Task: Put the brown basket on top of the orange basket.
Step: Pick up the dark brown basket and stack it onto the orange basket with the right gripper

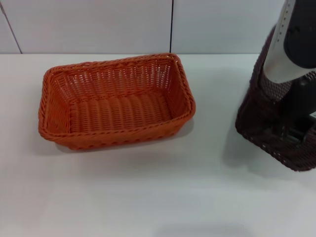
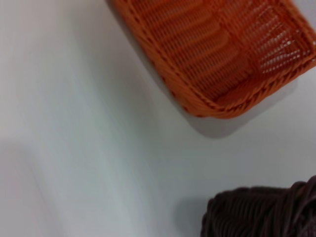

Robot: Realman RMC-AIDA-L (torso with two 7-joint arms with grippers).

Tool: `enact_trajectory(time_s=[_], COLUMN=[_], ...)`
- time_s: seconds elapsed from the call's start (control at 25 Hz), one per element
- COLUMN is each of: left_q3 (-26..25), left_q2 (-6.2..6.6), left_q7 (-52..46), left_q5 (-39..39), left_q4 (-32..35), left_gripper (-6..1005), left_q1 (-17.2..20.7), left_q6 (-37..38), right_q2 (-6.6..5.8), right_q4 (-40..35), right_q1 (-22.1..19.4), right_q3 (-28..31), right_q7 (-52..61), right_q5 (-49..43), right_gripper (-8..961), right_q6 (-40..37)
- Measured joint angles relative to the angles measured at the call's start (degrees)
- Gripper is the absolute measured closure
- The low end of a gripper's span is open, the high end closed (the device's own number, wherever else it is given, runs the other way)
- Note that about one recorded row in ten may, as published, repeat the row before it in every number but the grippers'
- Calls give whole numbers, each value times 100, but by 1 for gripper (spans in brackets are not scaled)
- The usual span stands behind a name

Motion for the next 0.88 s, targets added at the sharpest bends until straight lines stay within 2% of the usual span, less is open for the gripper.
enact_trajectory(time_s=[0.24, 0.4, 0.6, 0.88], left_q3=[0, -1, -55, -63], left_q2=[9, 13, 19, -1], left_q7=[9, 13, 8, 5], left_q5=[0, 0, 0, 0], left_q4=[39, 39, -5, -30], left_gripper=[296, 297, 298, 299], left_q1=[-41, -47, -50, -49], left_q6=[-24, -29, -28, -22], right_q2=[0, -3, -11, 0], right_q4=[-167, -394, -509, -550], right_q1=[15, 73, 307, 320], right_q3=[129, -29, -144, -427], right_q7=[18, -144, -300, -1248], right_q5=[-10, -23, -86, -130], right_gripper=[802, 802, 802, 801], right_q6=[-15, -11, 56, 484])
